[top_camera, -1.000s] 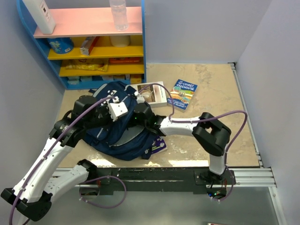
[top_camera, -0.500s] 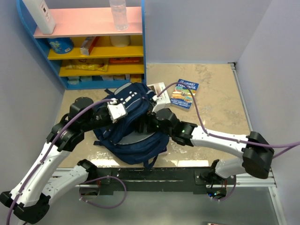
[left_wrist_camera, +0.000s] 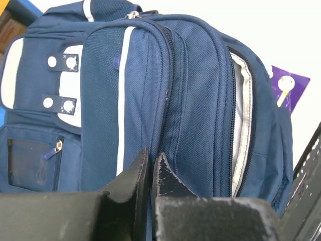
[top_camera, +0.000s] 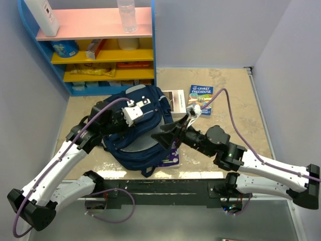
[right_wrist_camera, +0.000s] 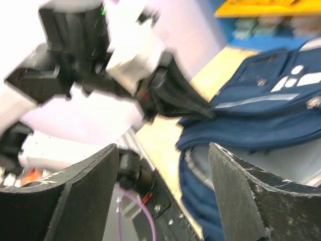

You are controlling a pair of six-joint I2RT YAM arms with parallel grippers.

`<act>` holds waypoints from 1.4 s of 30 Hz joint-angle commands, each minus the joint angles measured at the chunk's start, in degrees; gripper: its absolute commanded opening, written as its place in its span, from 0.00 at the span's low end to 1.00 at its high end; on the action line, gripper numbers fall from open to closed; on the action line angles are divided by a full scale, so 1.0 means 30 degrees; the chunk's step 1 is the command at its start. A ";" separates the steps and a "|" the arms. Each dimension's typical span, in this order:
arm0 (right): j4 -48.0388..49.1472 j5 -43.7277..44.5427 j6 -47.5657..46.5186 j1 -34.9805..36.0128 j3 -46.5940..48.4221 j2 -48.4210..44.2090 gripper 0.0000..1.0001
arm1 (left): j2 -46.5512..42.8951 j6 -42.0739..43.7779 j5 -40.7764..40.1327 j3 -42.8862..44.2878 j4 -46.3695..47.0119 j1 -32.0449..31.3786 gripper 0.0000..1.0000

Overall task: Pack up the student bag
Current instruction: Place the stationery in the student bag, then adjust the student bag at the center of the board.

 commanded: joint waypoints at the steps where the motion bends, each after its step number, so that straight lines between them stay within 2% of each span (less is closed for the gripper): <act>1: -0.0649 0.0298 -0.1720 0.2564 0.0884 0.2126 0.74 | 0.0022 -0.2000 -0.1001 0.0195 0.1872 0.0279 0.00; 2: -0.0794 0.0801 -0.1898 0.3847 0.1148 0.2739 0.73 | 0.0081 -0.2176 -0.0825 0.0254 0.1872 0.0251 0.00; 5: -0.1148 0.1538 -0.1959 0.5056 0.1795 0.4880 0.69 | 0.0170 -0.2675 -0.0560 0.0926 0.1756 0.0279 0.00; 11: -0.0562 0.0837 -0.1226 0.5765 0.0947 0.7606 0.63 | -0.0094 -0.2821 -0.0912 0.2157 0.0850 0.0397 0.00; 13: -0.1172 0.1418 -0.0993 0.5794 0.1062 0.8365 0.61 | -0.0094 -0.3143 -0.0416 0.2712 0.0527 0.0601 0.00; 15: -0.2456 0.2968 -0.0962 0.5794 0.1442 0.8721 0.57 | -0.0211 -0.3348 0.0462 0.3094 0.0174 0.0806 0.00; 16: -0.2987 0.3699 -0.0440 0.5765 0.1531 0.8867 0.49 | -0.0240 -0.3378 0.0726 0.3473 0.0057 0.0894 0.00; 17: -0.3659 0.4722 -0.0087 0.5736 0.1561 0.8956 0.46 | -0.0299 -0.3379 0.1338 0.3709 -0.0292 0.0982 0.00; 18: -0.4884 0.6733 0.0264 0.5764 0.1590 0.8898 0.45 | -0.0386 -0.3379 0.1663 0.4060 -0.0441 0.1012 0.00; 20: -0.5830 0.8445 0.1085 0.5677 0.1532 0.8810 0.50 | -0.0504 -0.3466 0.2424 0.4326 -0.0966 0.1012 0.00; 21: -0.7081 0.9816 0.1494 0.5619 0.1619 0.8810 0.50 | -0.0620 -0.3525 0.2602 0.4530 -0.1172 0.1012 0.00; 23: -0.8259 1.0471 0.2463 0.5151 0.1649 0.8898 0.49 | -0.0767 -0.3409 0.3128 0.4678 -0.1757 0.1012 0.00; 26: -0.8296 1.1089 0.2817 0.4098 0.1328 0.8490 0.49 | -0.0973 -0.3116 0.3948 0.4913 -0.2550 0.1012 0.00; 30: -0.7095 1.0825 0.2292 0.2455 0.0742 0.7379 0.49 | -0.0711 -0.2997 0.3778 0.4300 -0.2523 0.0953 0.00; 31: -0.6949 1.0913 0.2173 0.2425 0.0712 0.7258 0.54 | -0.0507 -0.3027 0.3544 0.4123 -0.2261 0.0924 0.00; 36: -0.6976 1.2139 0.2025 0.3298 0.0595 0.6673 0.75 | 0.1951 -0.4109 0.0587 0.3009 -0.0387 0.0632 0.00; 42: -0.6686 1.4252 0.2436 0.5640 0.1412 0.5529 0.80 | 0.5322 -0.5078 -0.1146 0.3857 0.1577 0.0602 0.00</act>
